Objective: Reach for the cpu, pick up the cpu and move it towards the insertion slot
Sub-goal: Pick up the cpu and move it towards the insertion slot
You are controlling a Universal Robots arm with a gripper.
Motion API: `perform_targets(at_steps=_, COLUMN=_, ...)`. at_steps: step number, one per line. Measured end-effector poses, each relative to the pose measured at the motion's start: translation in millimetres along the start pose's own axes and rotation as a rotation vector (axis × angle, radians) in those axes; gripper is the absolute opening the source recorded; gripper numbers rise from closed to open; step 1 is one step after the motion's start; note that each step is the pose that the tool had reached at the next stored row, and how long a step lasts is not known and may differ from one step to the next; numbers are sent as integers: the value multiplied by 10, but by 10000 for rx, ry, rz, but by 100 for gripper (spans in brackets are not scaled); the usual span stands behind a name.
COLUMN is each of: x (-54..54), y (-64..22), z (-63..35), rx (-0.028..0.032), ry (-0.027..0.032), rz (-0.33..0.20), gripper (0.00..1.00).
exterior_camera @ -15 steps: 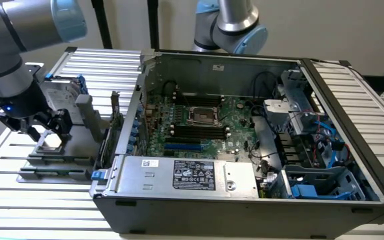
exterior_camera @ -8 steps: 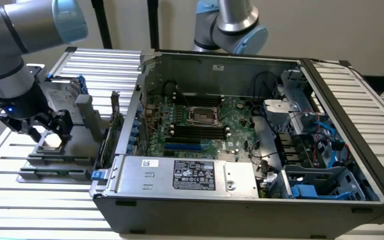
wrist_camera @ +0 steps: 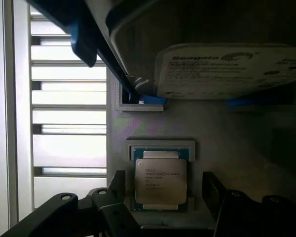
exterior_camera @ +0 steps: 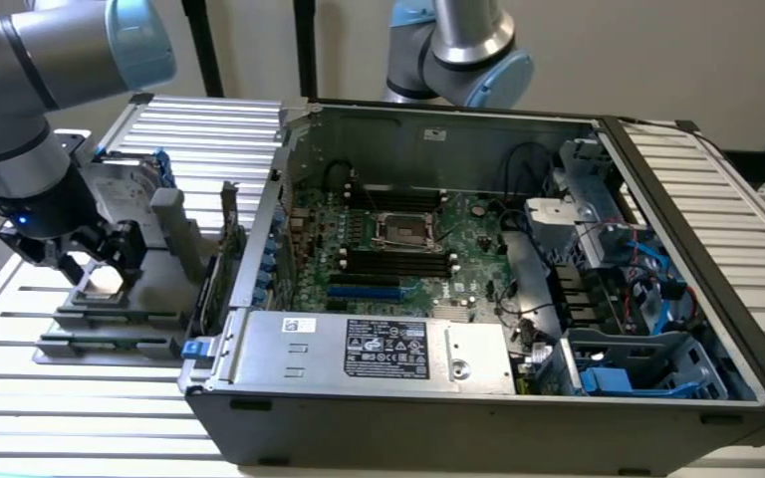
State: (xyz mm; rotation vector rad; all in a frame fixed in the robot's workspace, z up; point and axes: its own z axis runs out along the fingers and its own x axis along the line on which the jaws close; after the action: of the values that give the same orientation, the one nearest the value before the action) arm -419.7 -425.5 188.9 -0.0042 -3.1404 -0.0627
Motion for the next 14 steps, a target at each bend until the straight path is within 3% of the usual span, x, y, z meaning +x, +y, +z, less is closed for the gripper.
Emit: perform_targets(at_steps=14, x=4, y=6, z=29, rx=0, ry=1, rz=6, gripper=71)
